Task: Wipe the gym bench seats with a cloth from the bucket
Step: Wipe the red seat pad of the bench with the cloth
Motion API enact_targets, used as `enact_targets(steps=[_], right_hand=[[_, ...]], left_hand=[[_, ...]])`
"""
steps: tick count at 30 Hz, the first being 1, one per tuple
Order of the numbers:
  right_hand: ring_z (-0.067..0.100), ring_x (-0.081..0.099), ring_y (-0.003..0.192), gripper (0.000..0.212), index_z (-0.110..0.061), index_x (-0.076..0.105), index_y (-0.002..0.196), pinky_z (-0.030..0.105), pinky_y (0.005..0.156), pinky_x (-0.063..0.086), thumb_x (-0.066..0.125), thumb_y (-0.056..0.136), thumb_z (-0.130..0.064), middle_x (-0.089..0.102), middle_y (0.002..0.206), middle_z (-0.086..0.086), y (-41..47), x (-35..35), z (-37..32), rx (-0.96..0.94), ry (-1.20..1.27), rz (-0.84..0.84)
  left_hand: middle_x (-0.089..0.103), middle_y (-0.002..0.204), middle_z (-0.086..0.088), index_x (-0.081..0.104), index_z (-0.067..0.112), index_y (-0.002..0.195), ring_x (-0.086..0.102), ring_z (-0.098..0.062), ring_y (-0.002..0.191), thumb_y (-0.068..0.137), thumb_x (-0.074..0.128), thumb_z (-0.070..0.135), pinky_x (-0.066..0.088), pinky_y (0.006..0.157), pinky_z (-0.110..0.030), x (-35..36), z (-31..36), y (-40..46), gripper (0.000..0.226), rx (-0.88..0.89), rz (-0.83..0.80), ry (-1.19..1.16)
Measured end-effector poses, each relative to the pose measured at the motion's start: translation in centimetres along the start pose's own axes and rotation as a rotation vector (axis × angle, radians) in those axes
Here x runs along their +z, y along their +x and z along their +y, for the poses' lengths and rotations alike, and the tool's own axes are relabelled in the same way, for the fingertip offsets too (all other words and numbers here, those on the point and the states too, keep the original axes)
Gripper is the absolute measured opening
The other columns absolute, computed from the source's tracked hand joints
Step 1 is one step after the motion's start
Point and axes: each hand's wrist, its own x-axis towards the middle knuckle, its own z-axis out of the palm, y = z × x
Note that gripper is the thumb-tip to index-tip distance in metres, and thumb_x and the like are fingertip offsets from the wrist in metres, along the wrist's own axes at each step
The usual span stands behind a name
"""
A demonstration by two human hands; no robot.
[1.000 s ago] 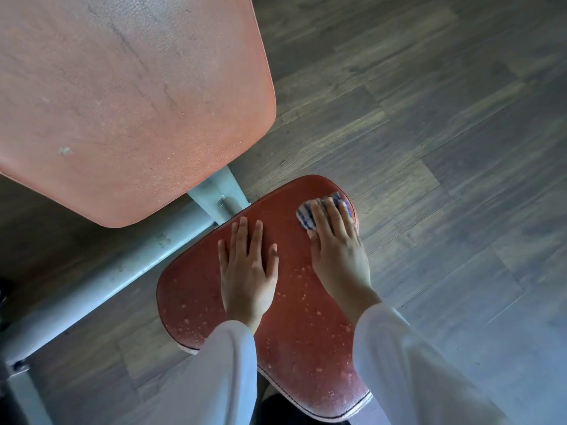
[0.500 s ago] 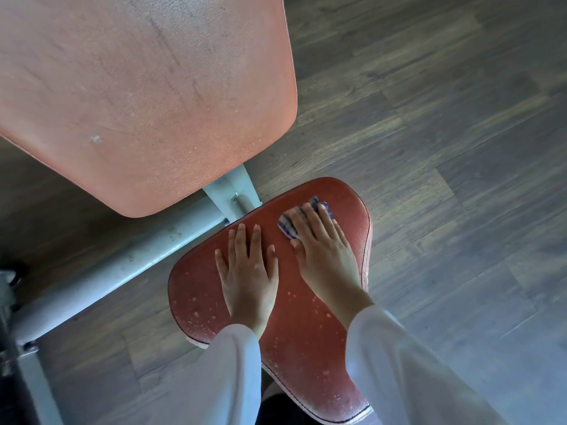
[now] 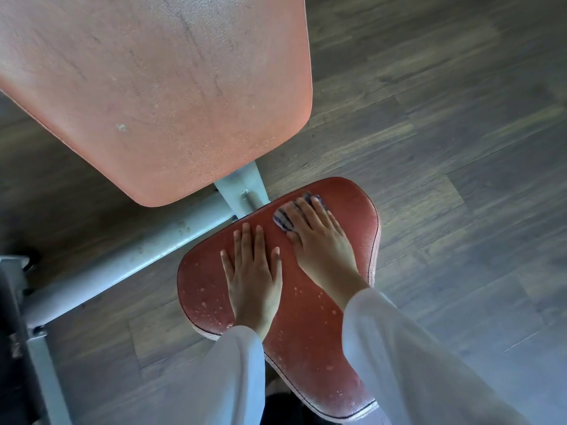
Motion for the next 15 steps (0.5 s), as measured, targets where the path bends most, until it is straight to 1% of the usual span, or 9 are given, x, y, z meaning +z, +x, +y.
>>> enact_targets(steps=[3, 6, 7, 8, 10, 11, 13, 14, 15], right_hand=[[0.034, 0.032, 0.134, 0.044, -0.014, 0.044, 0.134, 0.041, 0.109, 0.016, 0.046, 0.091, -0.019, 0.044, 0.141, 0.014, -0.3, -0.8, 2.2, 0.167, 0.003, 0.060], [0.037, 0.026, 0.136, 0.045, -0.012, 0.042, 0.135, 0.049, 0.114, 0.018, 0.036, 0.092, -0.022, 0.040, 0.143, 0.016, 1.9, -1.1, 2.2, 0.297, -0.003, 0.107], [0.035, 0.021, 0.138, 0.046, -0.013, 0.038, 0.138, 0.049, 0.114, 0.015, 0.034, 0.093, -0.023, 0.035, 0.146, 0.015, 2.8, -0.9, 1.7, 0.297, -0.006, 0.054], [0.032, 0.014, 0.141, 0.046, -0.016, 0.032, 0.141, 0.046, 0.116, 0.010, 0.033, 0.095, -0.024, 0.028, 0.149, 0.012, 3.4, -0.6, 0.9, 0.261, -0.012, -0.020], [0.026, 0.008, 0.142, 0.046, -0.020, 0.027, 0.143, 0.039, 0.115, 0.005, 0.034, 0.098, -0.025, 0.023, 0.152, 0.007, 3.8, 0.0, -0.6, 0.124, -0.004, -0.095], [0.026, 0.010, 0.142, 0.045, -0.020, 0.030, 0.142, 0.038, 0.114, 0.007, 0.035, 0.098, -0.025, 0.025, 0.151, 0.007, 3.5, 0.4, -1.2, 0.059, 0.007, -0.109], [0.029, 0.025, 0.138, 0.042, -0.017, 0.041, 0.136, 0.040, 0.112, 0.020, 0.037, 0.095, -0.025, 0.039, 0.144, 0.010, 2.0, 0.7, -1.8, -0.007, 0.006, -0.076], [0.031, 0.033, 0.135, 0.043, -0.016, 0.046, 0.133, 0.041, 0.109, 0.026, 0.037, 0.092, -0.026, 0.045, 0.140, 0.011, 1.1, 0.6, -1.5, 0.000, 0.017, -0.041], [0.032, 0.036, 0.133, 0.043, -0.015, 0.048, 0.131, 0.042, 0.108, 0.028, 0.038, 0.090, -0.025, 0.048, 0.138, 0.012, 0.2, 0.3, -1.0, 0.039, 0.035, -0.009]], left_hand=[[0.038, 0.146, -0.012, 0.044, 0.010, 0.137, 0.031, -0.030, 0.138, 0.091, 0.020, 0.043, 0.016, 0.111, -0.047, -0.2, 0.0, -0.2, 0.062, -0.013, -0.024, 0.009], [0.042, 0.144, -0.014, 0.047, 0.008, 0.135, 0.036, -0.032, 0.135, 0.091, 0.023, 0.041, 0.021, 0.109, -0.051, -0.2, 0.0, -0.3, 0.060, -0.019, -0.025, 0.006], [0.042, 0.143, -0.015, 0.047, 0.008, 0.134, 0.036, -0.032, 0.135, 0.091, 0.024, 0.041, 0.022, 0.109, -0.052, -0.2, 0.0, -0.3, 0.059, -0.022, -0.022, 0.001], [0.043, 0.143, -0.015, 0.047, 0.008, 0.134, 0.036, -0.032, 0.135, 0.091, 0.024, 0.041, 0.022, 0.109, -0.052, -0.1, 0.0, -0.4, 0.059, -0.025, -0.017, -0.003], [0.041, 0.144, -0.015, 0.046, 0.008, 0.135, 0.034, -0.031, 0.136, 0.090, 0.022, 0.042, 0.021, 0.110, -0.052, -0.1, 0.1, -0.4, 0.062, -0.031, -0.018, -0.011], [0.039, 0.145, -0.014, 0.045, 0.008, 0.136, 0.032, -0.031, 0.137, 0.090, 0.020, 0.043, 0.019, 0.111, -0.051, -0.1, 0.0, -0.4, 0.063, -0.032, -0.025, -0.013], [0.037, 0.147, -0.014, 0.043, 0.009, 0.137, 0.029, -0.030, 0.139, 0.089, 0.017, 0.044, 0.016, 0.112, -0.049, -0.2, -0.1, -0.5, 0.065, -0.028, -0.031, -0.012], [0.035, 0.148, -0.013, 0.042, 0.009, 0.138, 0.028, -0.030, 0.139, 0.089, 0.016, 0.045, 0.013, 0.113, -0.048, -0.2, -0.2, -0.5, 0.066, -0.027, -0.033, -0.011], [0.034, 0.149, -0.012, 0.041, 0.009, 0.139, 0.026, -0.029, 0.140, 0.089, 0.014, 0.046, 0.011, 0.113, -0.046, -0.3, -0.2, -0.6, 0.068, -0.028, -0.037, -0.012]])
